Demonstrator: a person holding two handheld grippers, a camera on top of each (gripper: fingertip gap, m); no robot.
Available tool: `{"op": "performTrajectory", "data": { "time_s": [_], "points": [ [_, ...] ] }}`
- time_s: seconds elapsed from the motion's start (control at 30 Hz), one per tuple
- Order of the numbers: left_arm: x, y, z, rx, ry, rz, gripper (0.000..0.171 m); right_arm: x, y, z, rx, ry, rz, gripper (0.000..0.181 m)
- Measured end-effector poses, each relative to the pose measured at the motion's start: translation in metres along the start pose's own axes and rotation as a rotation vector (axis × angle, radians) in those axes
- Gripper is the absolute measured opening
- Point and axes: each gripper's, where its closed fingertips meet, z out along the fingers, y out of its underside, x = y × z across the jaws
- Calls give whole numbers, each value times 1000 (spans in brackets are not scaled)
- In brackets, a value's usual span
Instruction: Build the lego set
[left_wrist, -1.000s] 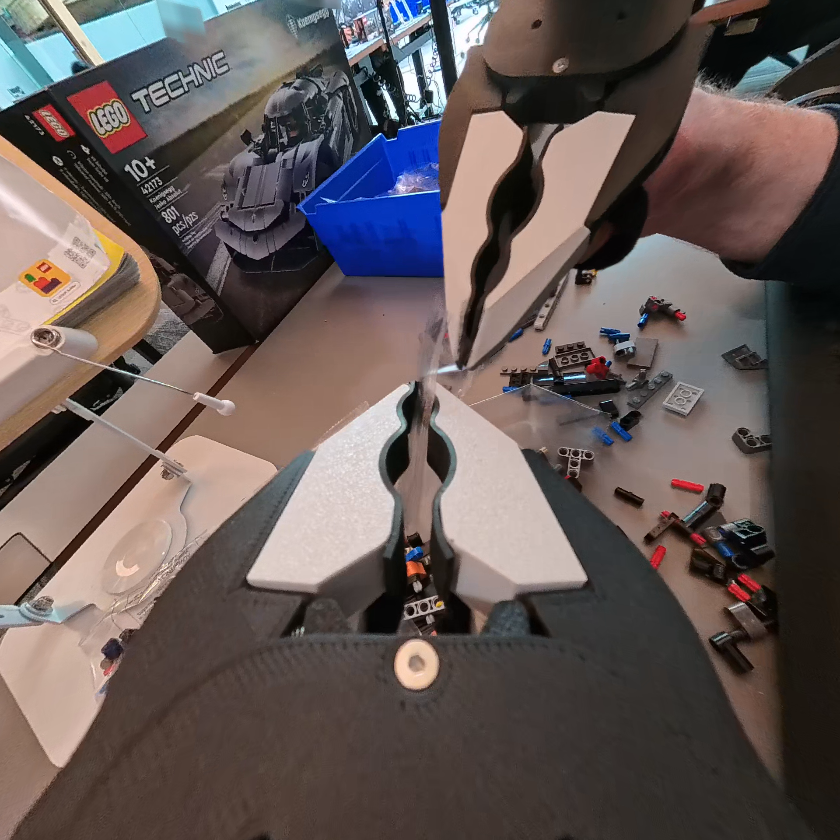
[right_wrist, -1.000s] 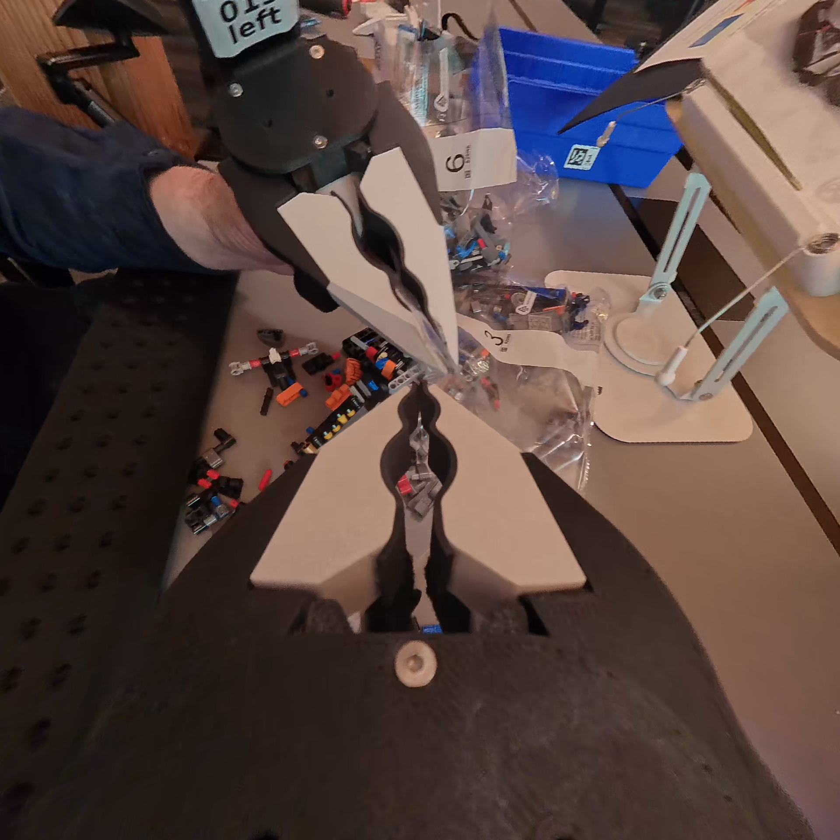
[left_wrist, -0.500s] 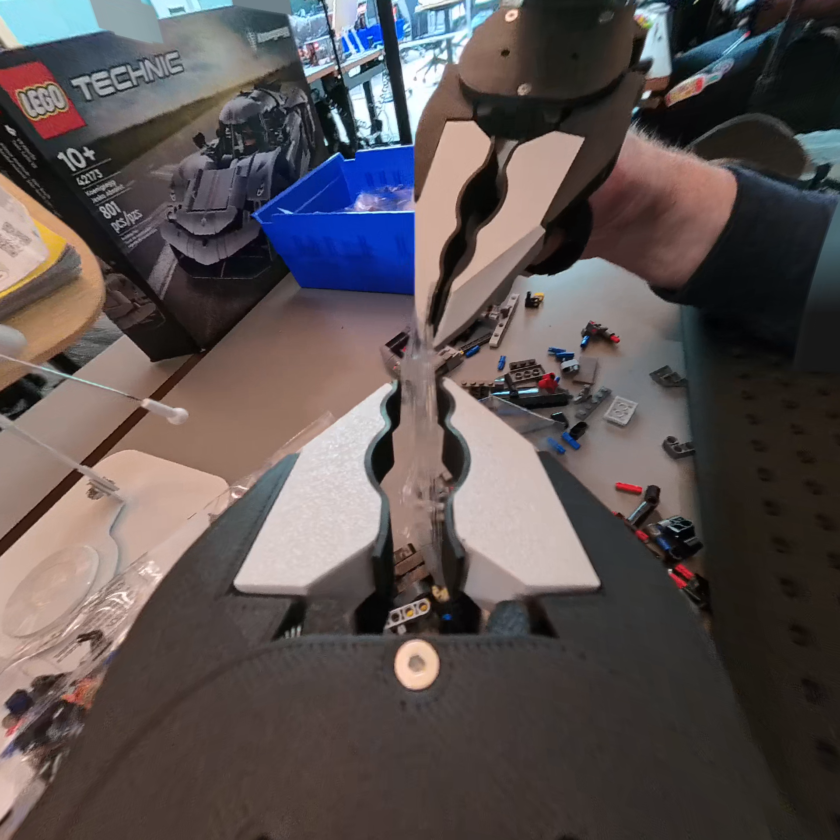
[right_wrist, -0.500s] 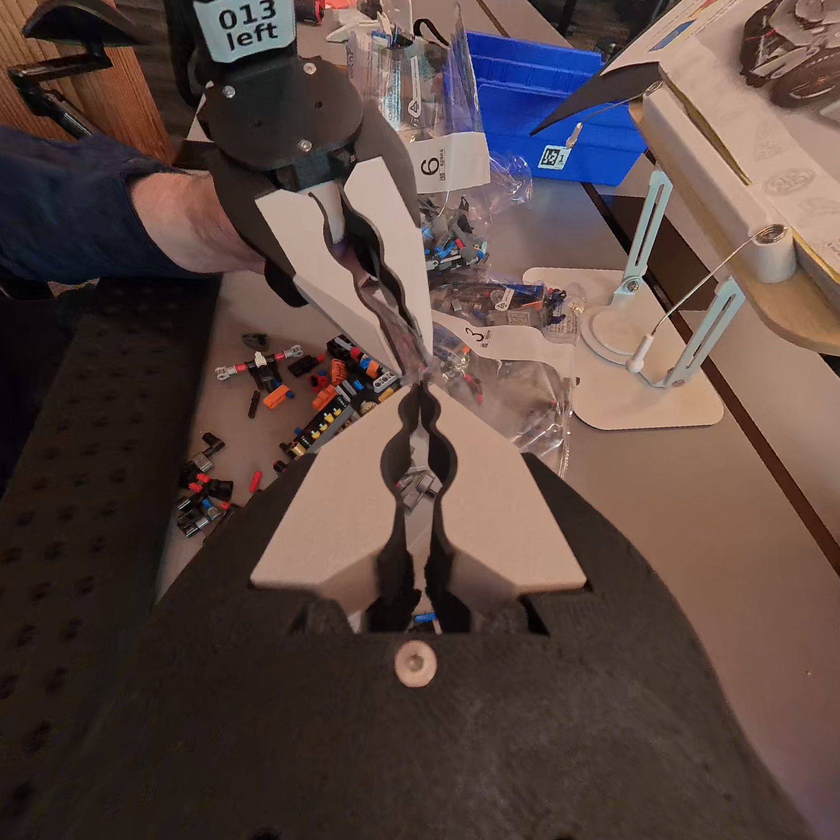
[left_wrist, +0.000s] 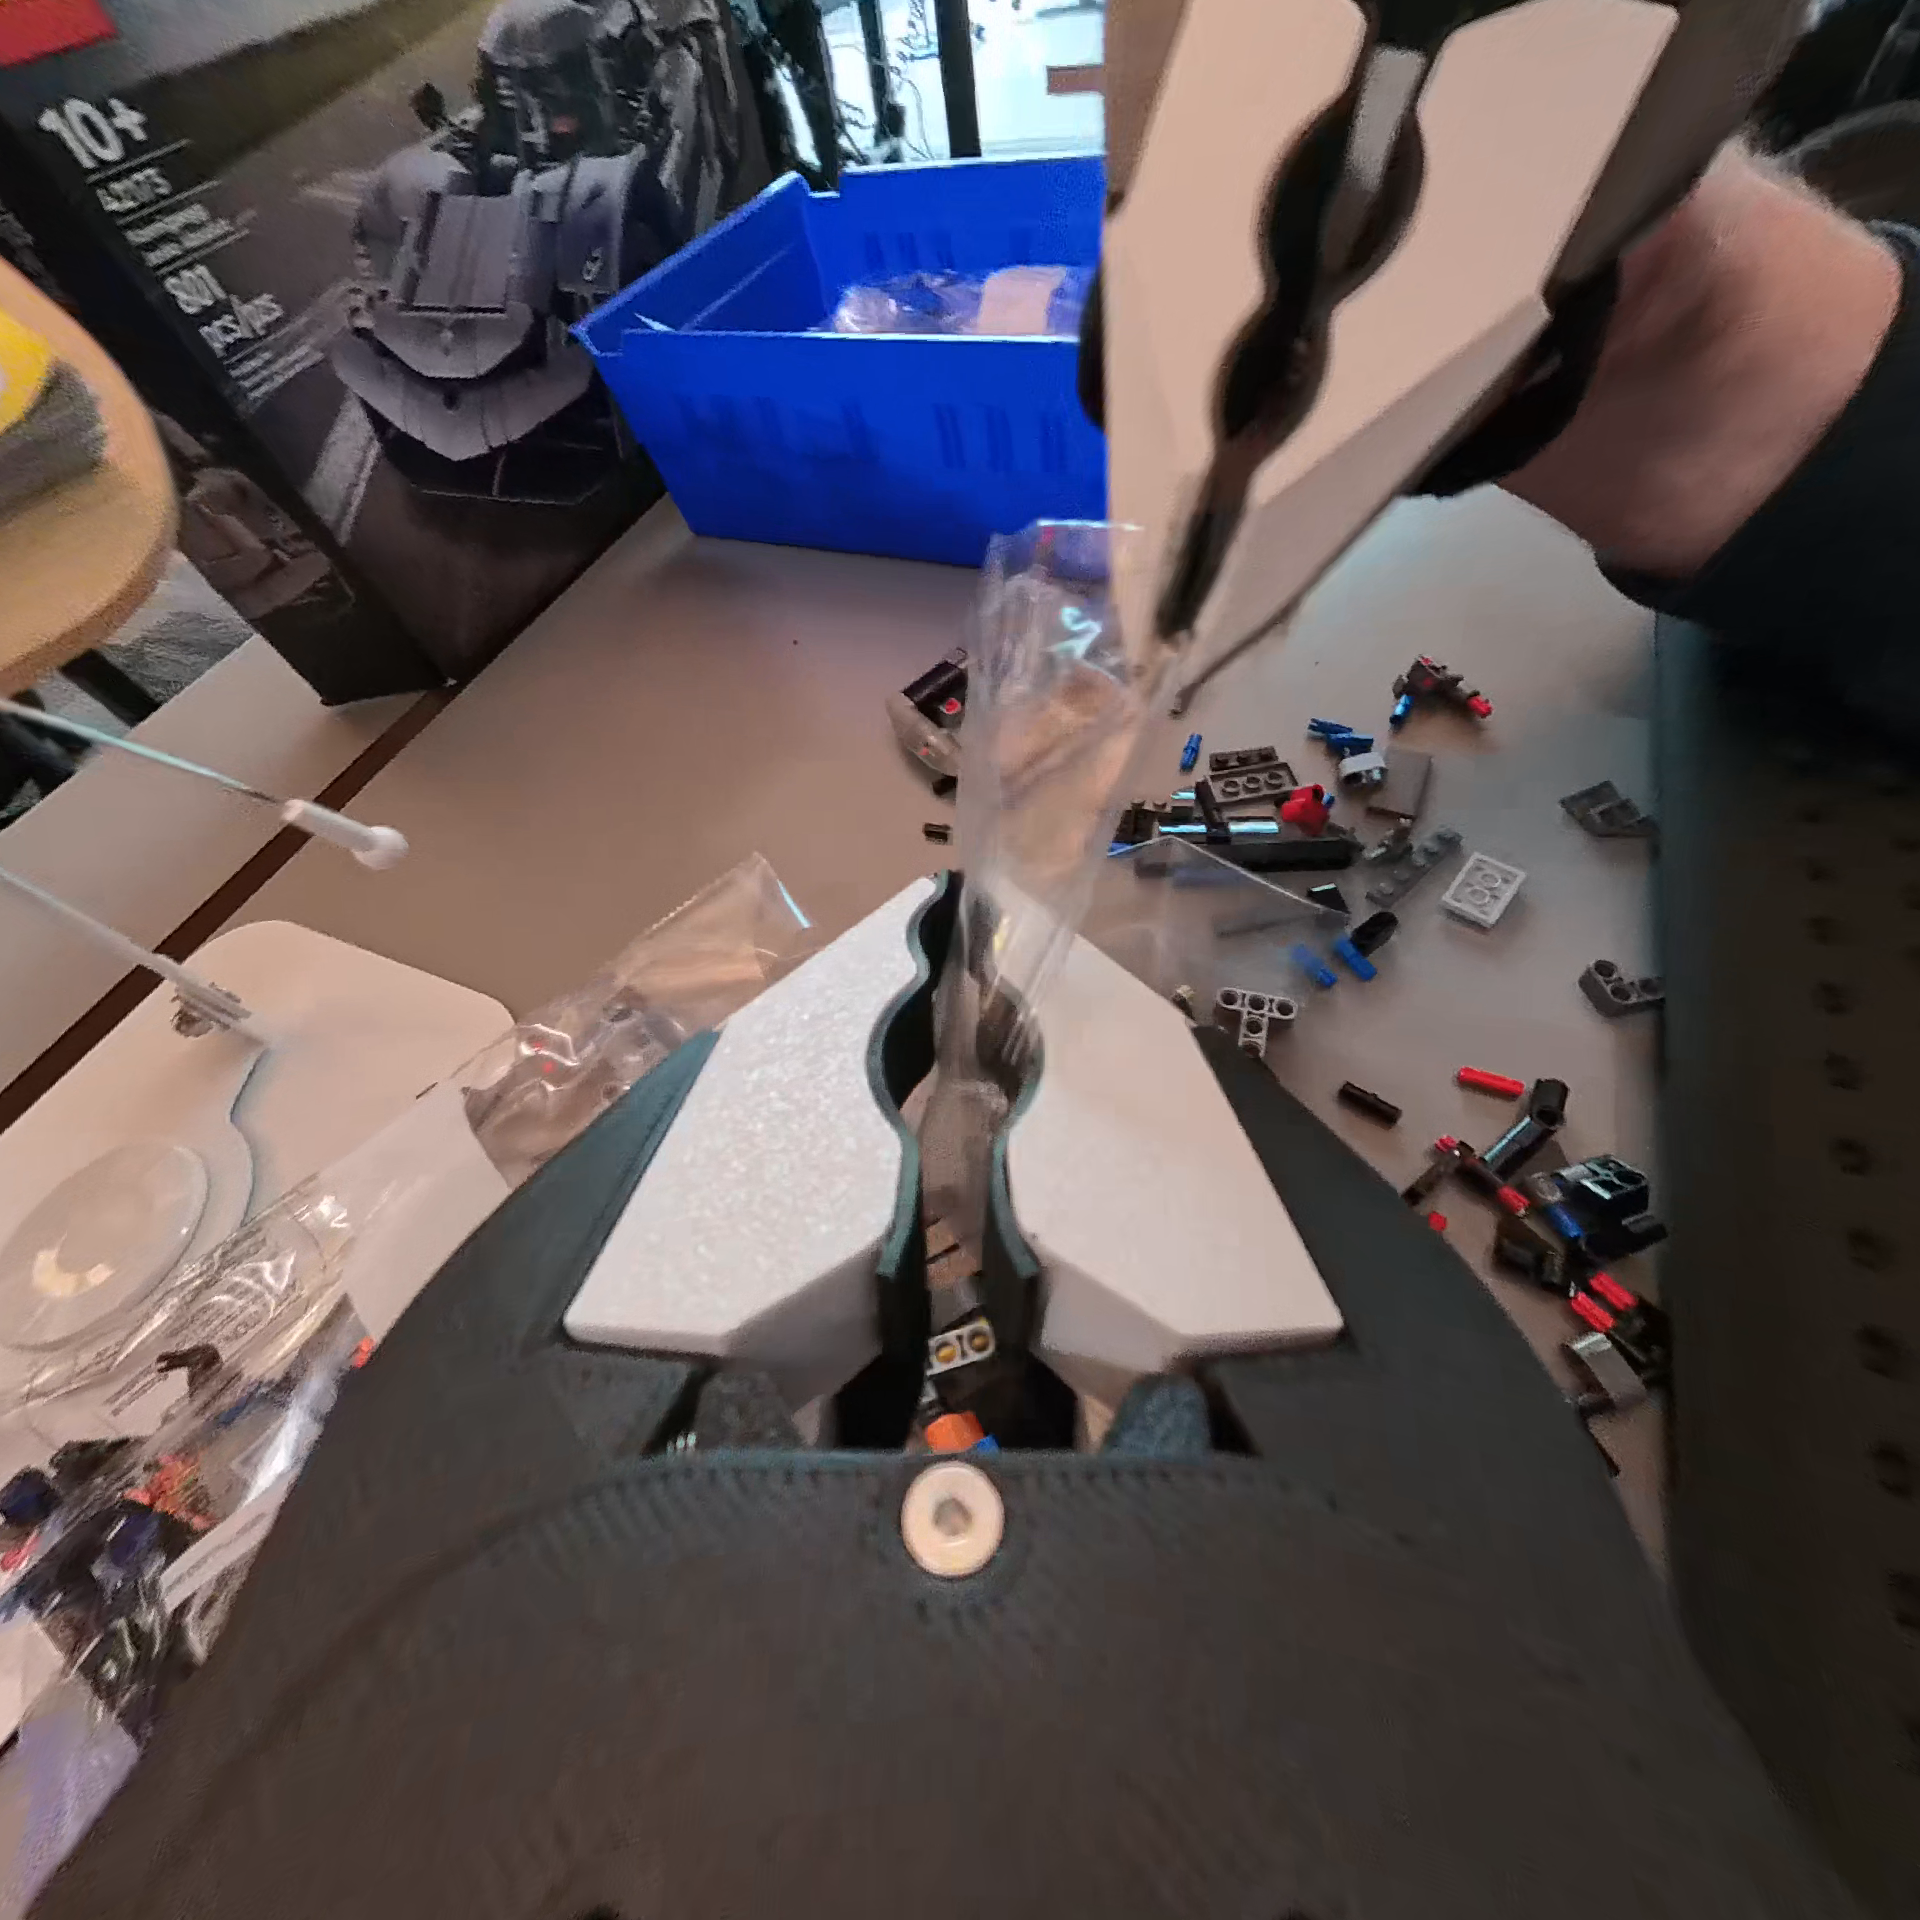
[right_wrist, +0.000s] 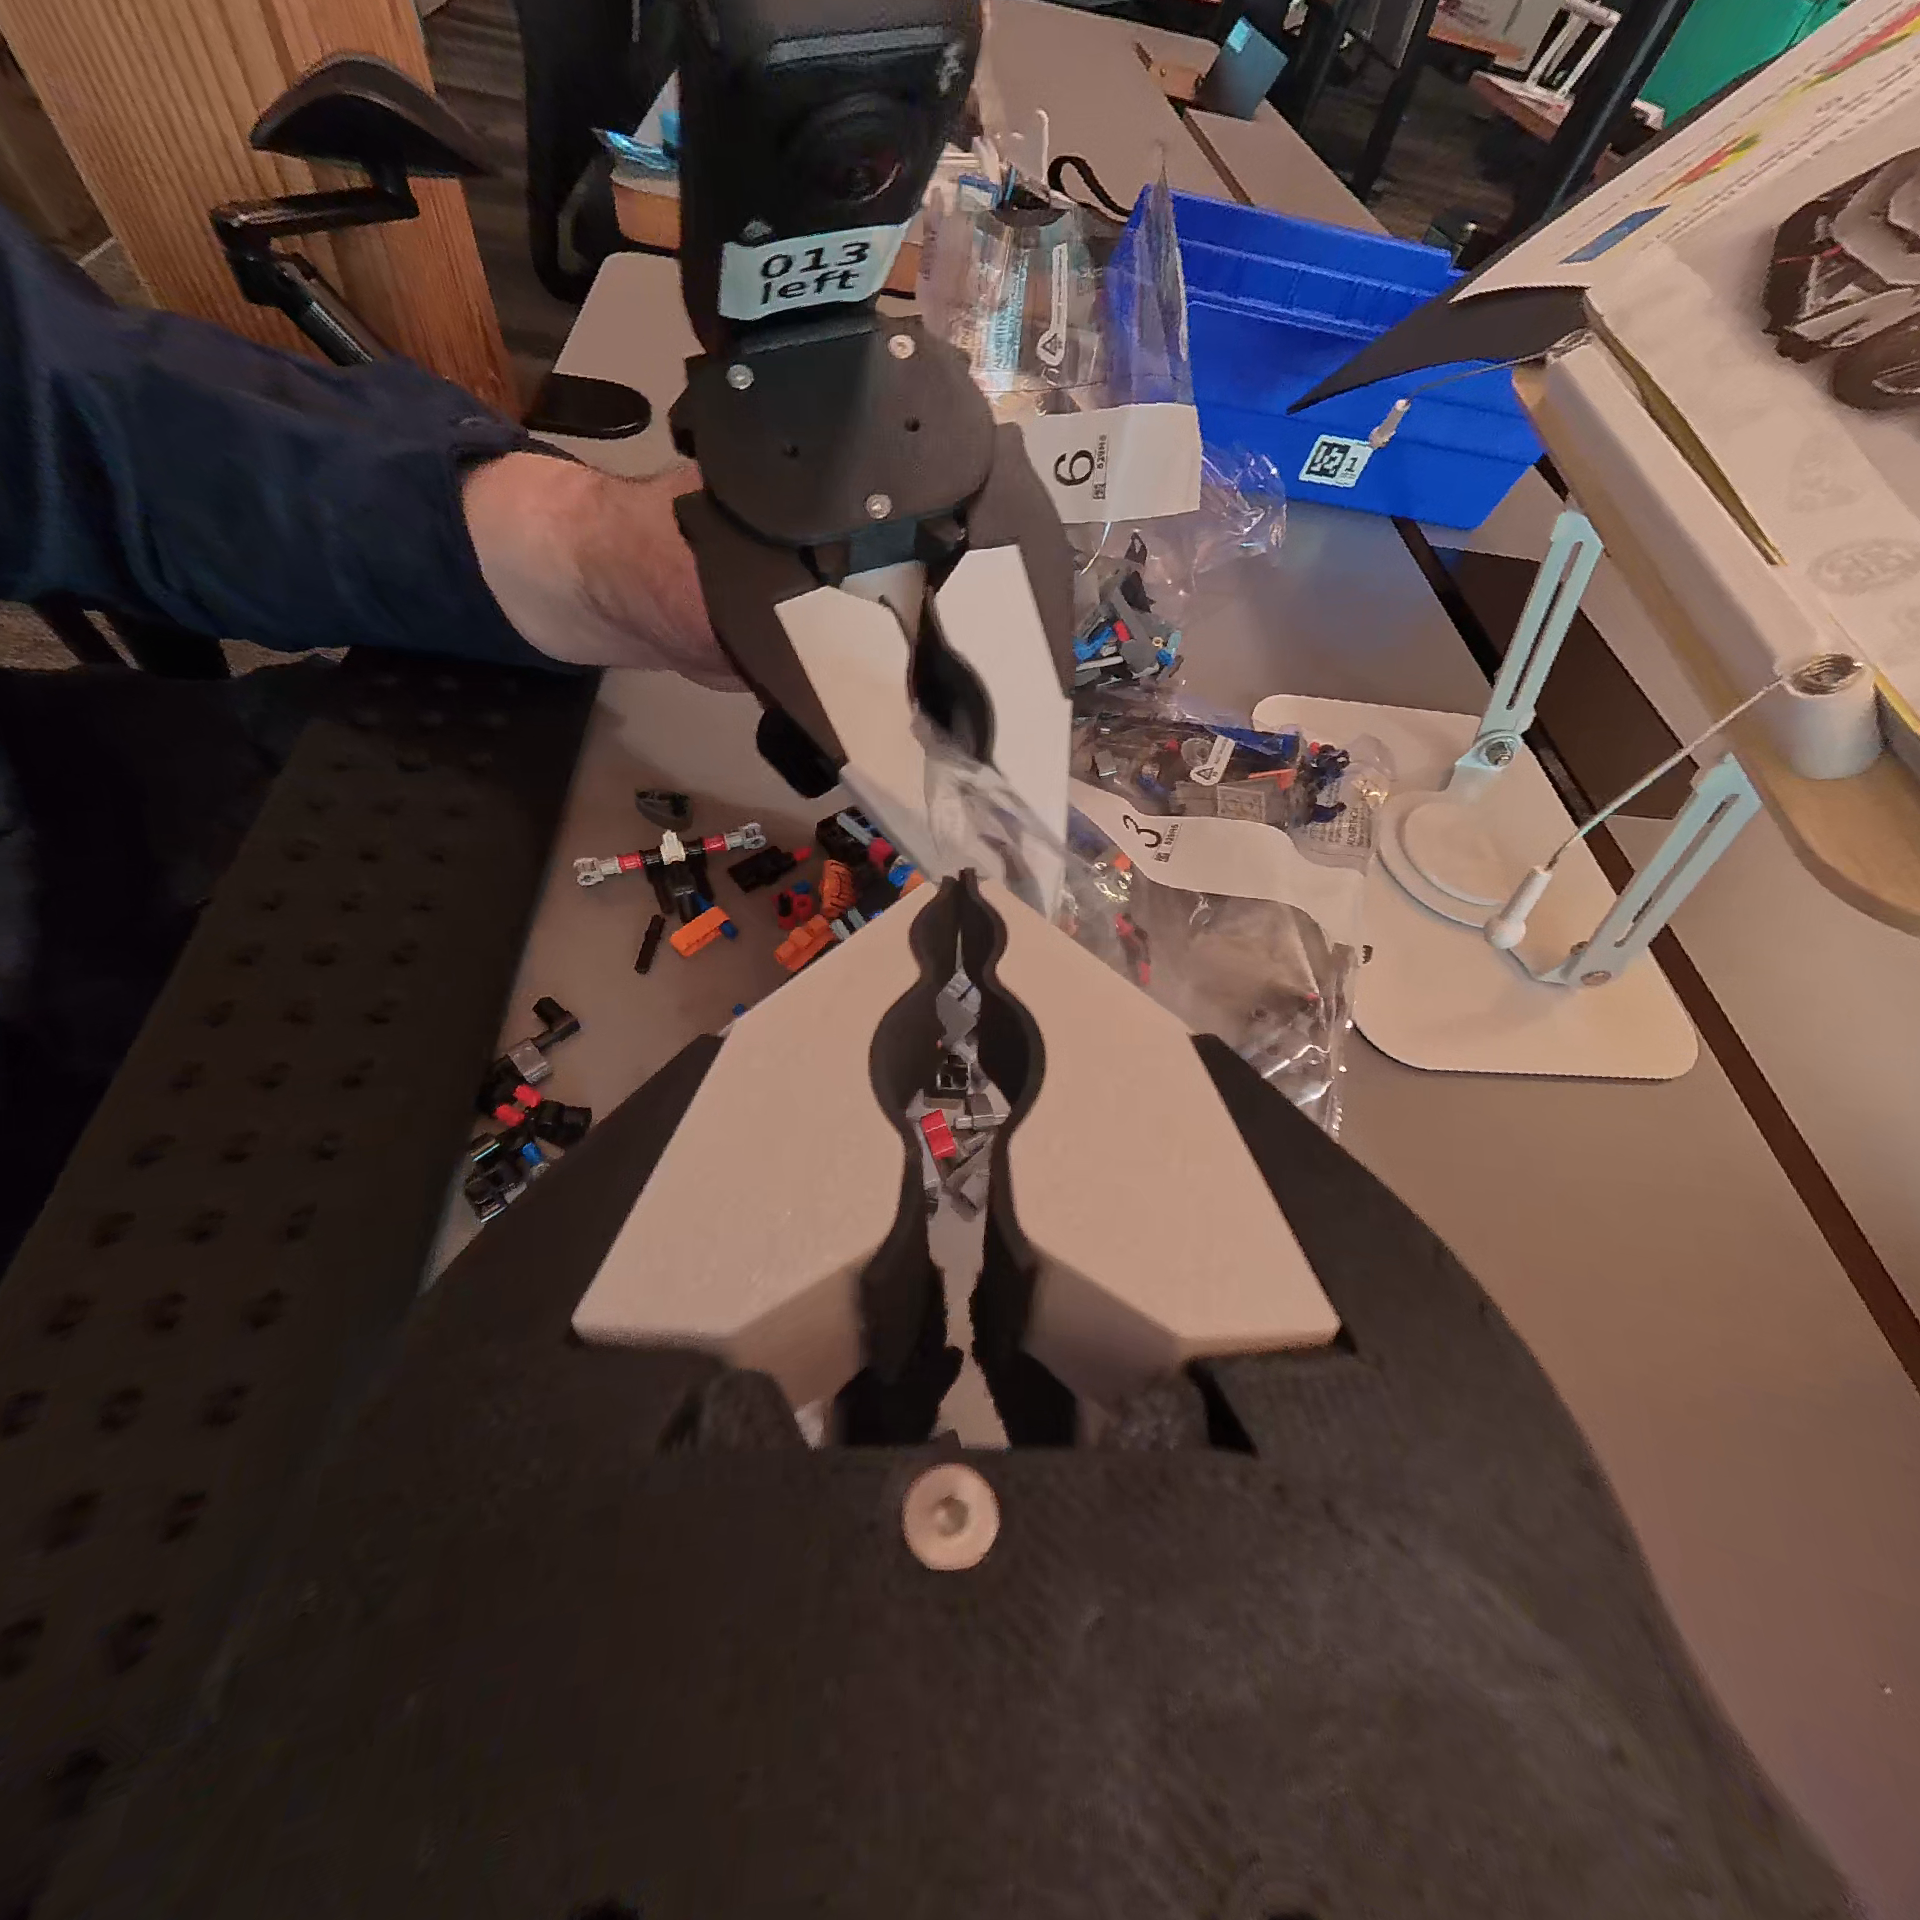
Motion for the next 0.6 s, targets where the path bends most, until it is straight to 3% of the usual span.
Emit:
{"op": "performTrajectory", "data": {
  "time_s": [0.3, 0.6],
  "points": [
    [-3, -7, -5, 43, -1, -25, 0, -10, 11, 10, -78, -36, -42, 0],
    [6, -8, -3, 51, 43, -8, 0, 2, 2, 2, -15, 19, -11, 3]
  ]
}}
